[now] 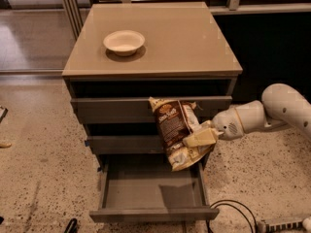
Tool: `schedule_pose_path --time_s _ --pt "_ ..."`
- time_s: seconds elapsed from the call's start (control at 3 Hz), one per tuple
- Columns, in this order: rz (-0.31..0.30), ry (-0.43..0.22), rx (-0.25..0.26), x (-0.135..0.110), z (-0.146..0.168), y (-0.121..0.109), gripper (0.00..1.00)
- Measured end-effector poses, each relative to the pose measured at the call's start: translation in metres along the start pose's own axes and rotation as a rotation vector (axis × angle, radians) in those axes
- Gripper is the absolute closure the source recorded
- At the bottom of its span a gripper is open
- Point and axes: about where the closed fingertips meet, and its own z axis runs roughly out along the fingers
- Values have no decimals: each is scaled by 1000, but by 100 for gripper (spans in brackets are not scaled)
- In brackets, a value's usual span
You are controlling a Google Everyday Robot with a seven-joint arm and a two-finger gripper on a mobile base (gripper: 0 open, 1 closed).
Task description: Place brown chip bag into bottom drawer
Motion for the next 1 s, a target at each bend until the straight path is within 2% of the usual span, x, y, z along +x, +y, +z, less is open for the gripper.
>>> schedule_pose_path --time_s 0.33,0.67,1.0 --pt "16 36 -87 41 54 -18 100" --pt "104 112 -181 103 117 -42 100" --pt "223 202 -211 164 180 -73 100"
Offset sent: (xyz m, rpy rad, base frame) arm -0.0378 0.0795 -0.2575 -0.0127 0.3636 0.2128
